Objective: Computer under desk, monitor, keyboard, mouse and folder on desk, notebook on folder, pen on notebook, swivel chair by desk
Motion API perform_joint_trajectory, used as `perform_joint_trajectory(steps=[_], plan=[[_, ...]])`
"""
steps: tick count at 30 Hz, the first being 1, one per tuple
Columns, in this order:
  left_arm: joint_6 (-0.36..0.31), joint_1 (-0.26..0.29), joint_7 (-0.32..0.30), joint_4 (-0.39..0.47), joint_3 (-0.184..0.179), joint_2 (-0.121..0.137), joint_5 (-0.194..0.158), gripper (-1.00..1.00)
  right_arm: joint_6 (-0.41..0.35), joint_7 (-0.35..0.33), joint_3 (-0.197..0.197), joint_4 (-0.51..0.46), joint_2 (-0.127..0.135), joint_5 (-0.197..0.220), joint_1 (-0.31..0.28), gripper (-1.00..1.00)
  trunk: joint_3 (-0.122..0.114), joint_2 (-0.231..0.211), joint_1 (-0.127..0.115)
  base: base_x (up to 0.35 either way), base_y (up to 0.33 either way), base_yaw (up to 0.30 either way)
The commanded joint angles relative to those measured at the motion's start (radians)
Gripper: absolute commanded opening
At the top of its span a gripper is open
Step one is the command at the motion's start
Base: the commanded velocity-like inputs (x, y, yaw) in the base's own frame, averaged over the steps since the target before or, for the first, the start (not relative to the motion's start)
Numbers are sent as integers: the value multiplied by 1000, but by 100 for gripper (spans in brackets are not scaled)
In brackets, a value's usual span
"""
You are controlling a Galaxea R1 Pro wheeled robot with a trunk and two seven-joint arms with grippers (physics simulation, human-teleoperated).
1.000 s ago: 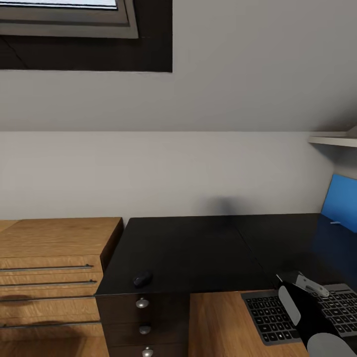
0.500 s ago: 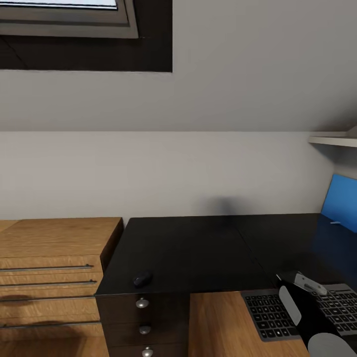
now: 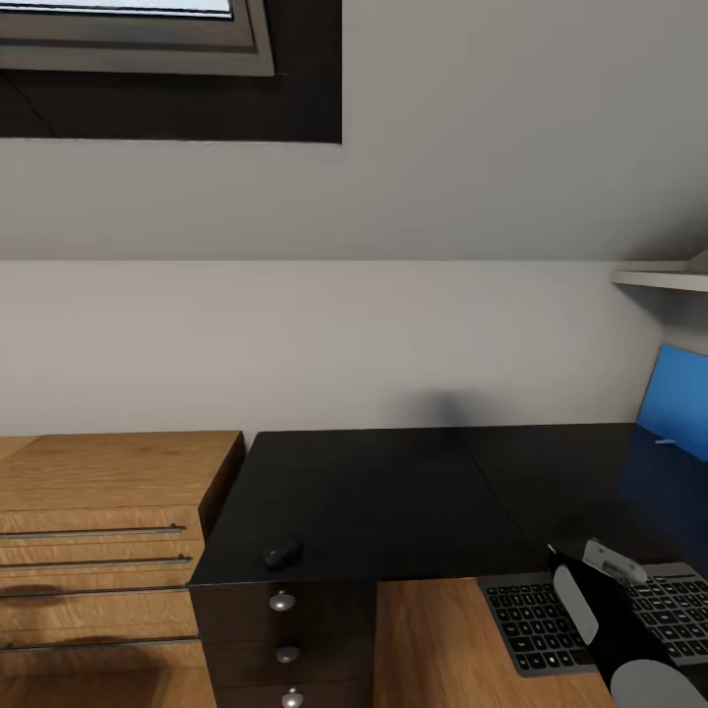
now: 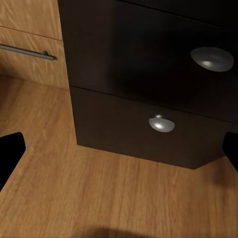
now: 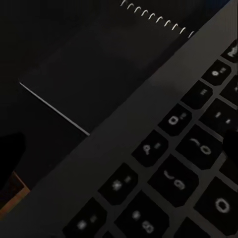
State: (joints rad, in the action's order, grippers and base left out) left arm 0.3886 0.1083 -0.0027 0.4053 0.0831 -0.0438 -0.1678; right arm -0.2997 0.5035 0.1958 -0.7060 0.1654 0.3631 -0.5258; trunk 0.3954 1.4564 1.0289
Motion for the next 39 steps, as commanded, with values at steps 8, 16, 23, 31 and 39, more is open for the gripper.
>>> perform_joint_trajectory(steps=[8, 16, 23, 31, 39], plan=[[3, 1, 0, 0, 3, -1, -1, 100, -4, 6, -1, -44, 1, 7, 0, 100, 1, 1, 0, 0, 0, 0], [3, 1, 0, 0, 3, -1, -1, 100, -4, 6, 0, -75, 2, 7, 0, 100, 1, 1, 0, 0, 0, 0], [2, 1, 0, 0, 3, -2, 0, 100, -6, 7, -1, -112, 1, 7, 0, 100, 1, 1, 0, 0, 0, 0], [2, 1, -4, 0, 3, -2, 0, 100, -7, 8, -3, -134, -5, 7, 1, 100, 1, 1, 0, 0, 0, 0], [3, 1, -8, 0, 3, -2, 1, 100, -6, 7, -6, -136, -20, 7, 1, 100, 1, 1, 0, -98, 143, 0]])
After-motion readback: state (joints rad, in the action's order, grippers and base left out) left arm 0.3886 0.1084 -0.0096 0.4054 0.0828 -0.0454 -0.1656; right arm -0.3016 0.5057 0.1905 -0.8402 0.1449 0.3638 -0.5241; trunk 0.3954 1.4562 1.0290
